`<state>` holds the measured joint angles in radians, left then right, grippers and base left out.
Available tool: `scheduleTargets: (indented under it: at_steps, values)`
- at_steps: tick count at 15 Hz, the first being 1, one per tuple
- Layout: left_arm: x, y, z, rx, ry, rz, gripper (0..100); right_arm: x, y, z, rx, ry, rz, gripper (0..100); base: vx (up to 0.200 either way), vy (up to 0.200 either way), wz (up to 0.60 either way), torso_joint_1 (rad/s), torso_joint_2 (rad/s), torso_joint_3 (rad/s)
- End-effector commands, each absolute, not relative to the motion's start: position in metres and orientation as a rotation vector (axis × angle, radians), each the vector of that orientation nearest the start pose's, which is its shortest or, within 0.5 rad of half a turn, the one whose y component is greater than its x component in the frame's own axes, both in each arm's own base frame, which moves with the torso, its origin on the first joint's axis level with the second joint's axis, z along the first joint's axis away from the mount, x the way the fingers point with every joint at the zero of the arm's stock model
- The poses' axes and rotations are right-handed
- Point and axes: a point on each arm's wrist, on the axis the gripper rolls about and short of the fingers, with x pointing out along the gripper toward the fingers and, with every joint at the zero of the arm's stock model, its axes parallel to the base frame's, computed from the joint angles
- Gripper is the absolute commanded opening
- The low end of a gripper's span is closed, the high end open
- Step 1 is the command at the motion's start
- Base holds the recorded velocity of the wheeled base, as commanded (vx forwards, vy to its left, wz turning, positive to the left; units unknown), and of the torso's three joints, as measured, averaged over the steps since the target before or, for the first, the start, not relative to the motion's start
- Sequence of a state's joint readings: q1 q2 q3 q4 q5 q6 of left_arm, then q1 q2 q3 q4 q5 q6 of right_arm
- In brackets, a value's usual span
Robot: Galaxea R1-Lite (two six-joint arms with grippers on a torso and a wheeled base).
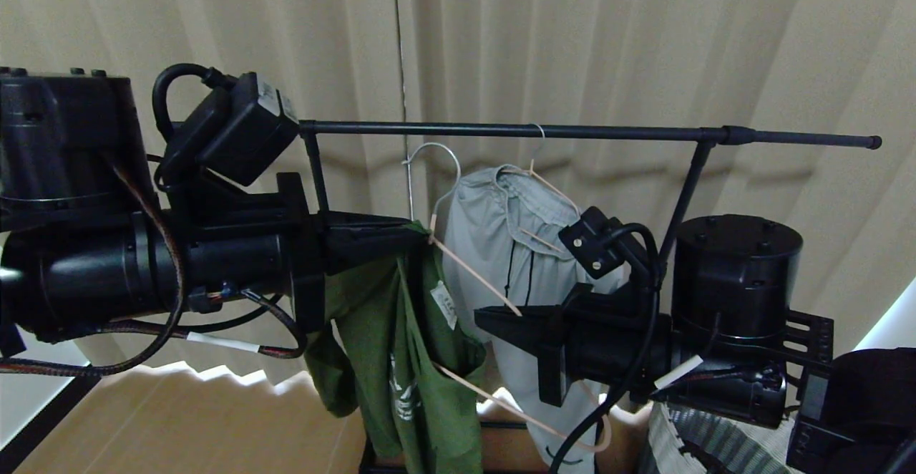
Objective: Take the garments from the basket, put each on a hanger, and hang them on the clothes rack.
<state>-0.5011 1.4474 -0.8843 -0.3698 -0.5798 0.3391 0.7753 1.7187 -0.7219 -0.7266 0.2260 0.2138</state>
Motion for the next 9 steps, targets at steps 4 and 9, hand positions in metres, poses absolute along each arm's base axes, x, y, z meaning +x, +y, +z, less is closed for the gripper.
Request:
scheduleTargets:
  at_steps: [4,9]
  values:
    - [0.196,-0.118,0.255,0.299,-0.014,-1.085,0,0.212,0.209,0.169,0.127,0.351,0.950,0,0.000,0.000,0.00,0.000,0.00,0.000]
    - [0.189,-0.108,0.255,0.302,-0.020,-1.055,100,0.209,0.196,0.179,0.137,0.317,0.927,0,0.000,0.000,0.00,0.000,0.00,0.000]
